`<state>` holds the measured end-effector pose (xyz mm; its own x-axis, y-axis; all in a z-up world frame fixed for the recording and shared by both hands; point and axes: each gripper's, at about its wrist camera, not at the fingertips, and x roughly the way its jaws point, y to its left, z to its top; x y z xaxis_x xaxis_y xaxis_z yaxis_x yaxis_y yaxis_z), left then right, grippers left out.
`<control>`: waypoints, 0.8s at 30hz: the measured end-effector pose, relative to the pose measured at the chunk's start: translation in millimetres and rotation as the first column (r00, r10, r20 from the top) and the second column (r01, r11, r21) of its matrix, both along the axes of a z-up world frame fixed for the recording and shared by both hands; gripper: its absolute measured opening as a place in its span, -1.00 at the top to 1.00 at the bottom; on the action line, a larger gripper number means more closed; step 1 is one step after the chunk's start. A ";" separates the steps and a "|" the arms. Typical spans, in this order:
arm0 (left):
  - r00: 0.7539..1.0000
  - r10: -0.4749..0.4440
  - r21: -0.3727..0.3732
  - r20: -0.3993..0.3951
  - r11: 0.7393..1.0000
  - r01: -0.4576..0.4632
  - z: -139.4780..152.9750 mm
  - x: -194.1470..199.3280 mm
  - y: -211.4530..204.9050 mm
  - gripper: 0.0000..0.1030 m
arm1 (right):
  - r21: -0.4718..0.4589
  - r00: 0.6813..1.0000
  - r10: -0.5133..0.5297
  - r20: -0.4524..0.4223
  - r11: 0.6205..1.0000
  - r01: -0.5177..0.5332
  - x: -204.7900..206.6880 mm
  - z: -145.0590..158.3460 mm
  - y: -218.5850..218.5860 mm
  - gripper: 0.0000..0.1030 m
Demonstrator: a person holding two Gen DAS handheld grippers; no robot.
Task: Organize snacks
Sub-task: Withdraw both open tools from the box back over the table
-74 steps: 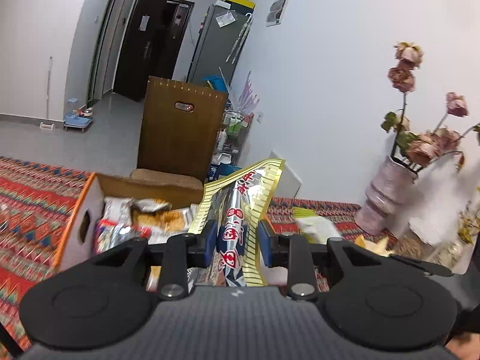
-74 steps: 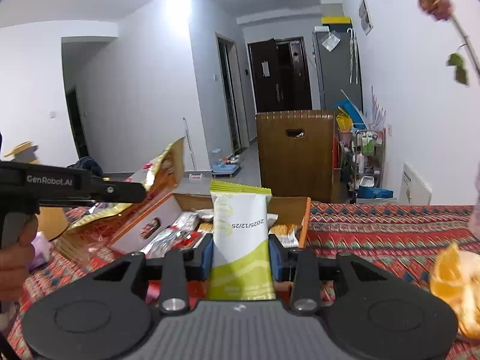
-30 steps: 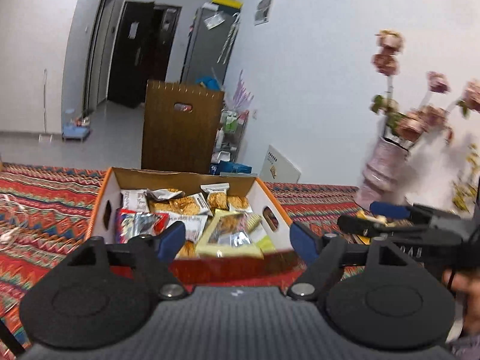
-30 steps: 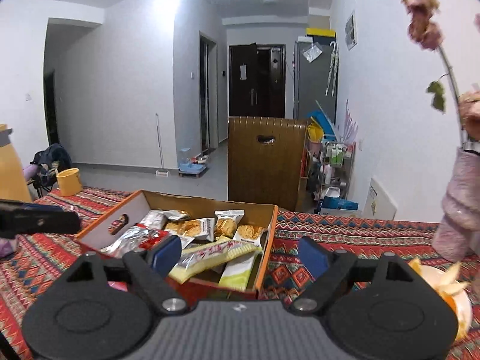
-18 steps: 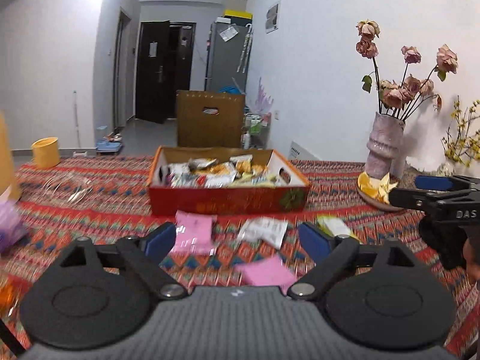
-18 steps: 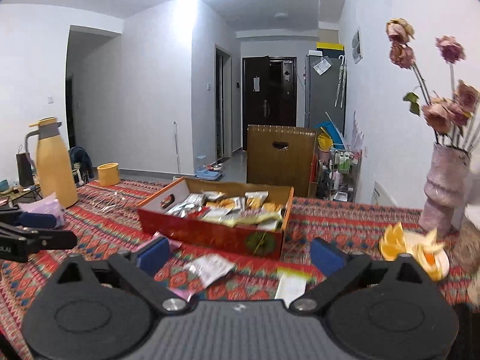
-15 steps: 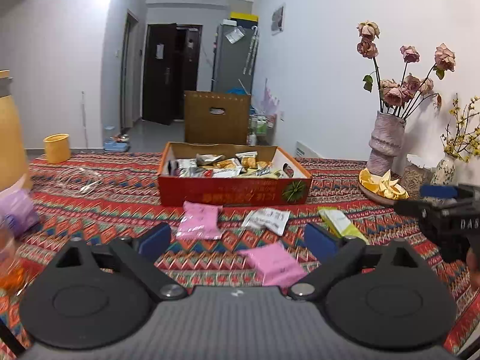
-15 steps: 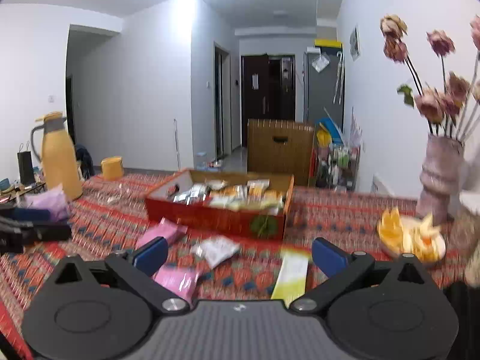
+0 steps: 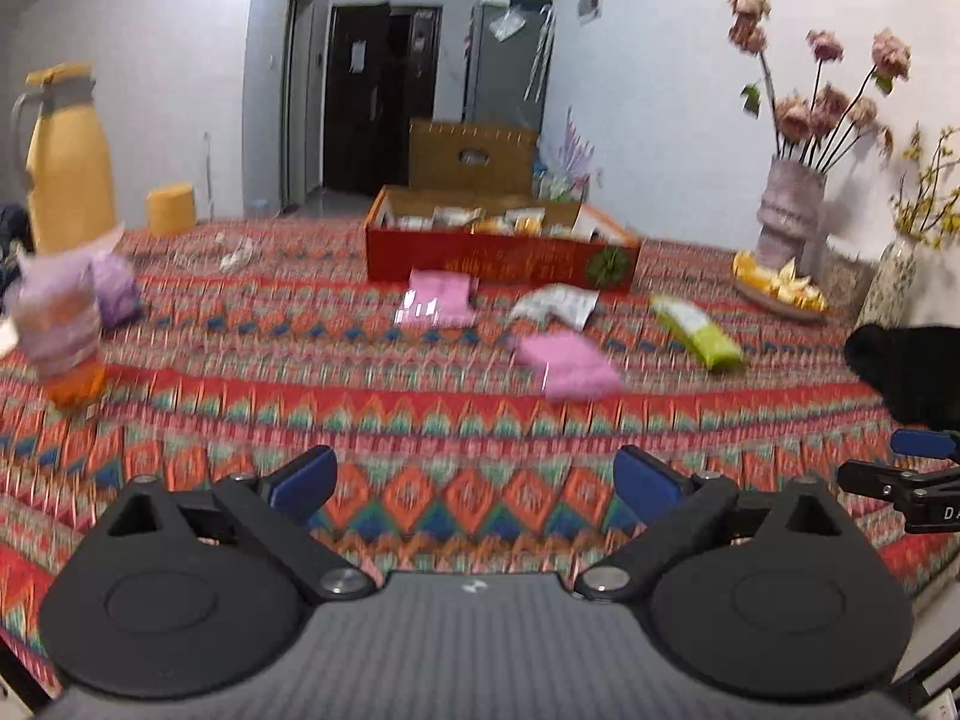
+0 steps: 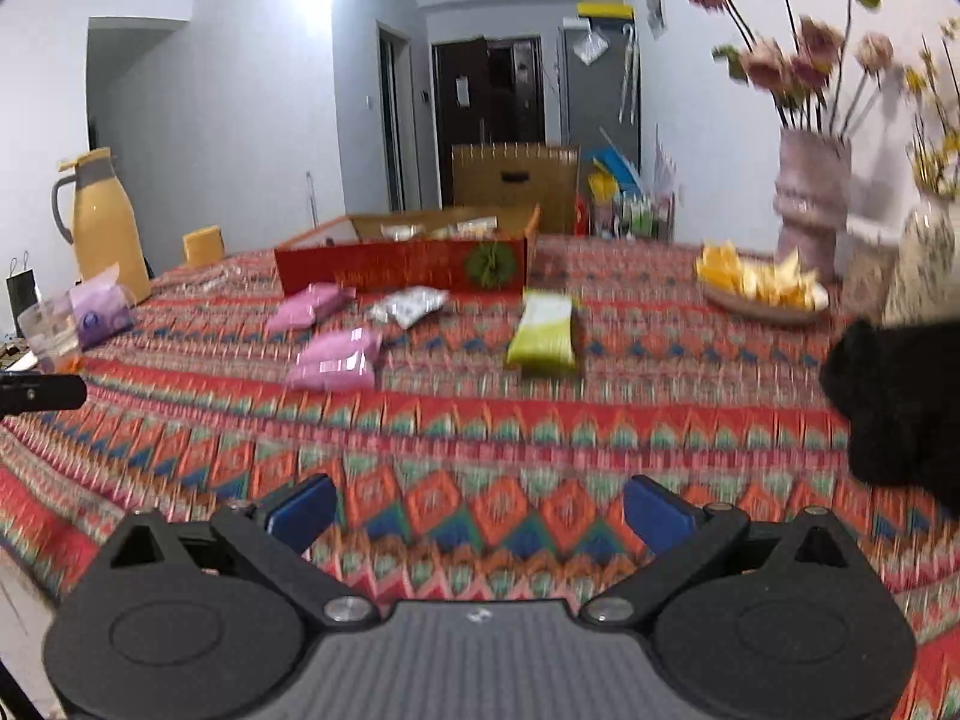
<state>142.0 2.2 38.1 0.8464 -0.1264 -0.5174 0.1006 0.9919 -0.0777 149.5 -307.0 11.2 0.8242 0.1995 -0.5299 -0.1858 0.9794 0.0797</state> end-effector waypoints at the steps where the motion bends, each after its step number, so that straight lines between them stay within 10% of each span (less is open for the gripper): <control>1: 1.000 0.005 0.003 -0.014 1.000 -0.005 -4.5 -2.7 -0.2 -0.95 | -0.003 1.000 0.003 -0.011 1.000 -0.003 -3.2 -4.4 0.2 -0.99; 24: 0.997 0.021 0.027 -0.077 0.999 -0.019 -20.3 52.1 -1.6 -0.95 | -0.013 0.997 0.000 -0.083 1.000 -0.001 40.8 -24.7 1.5 -0.99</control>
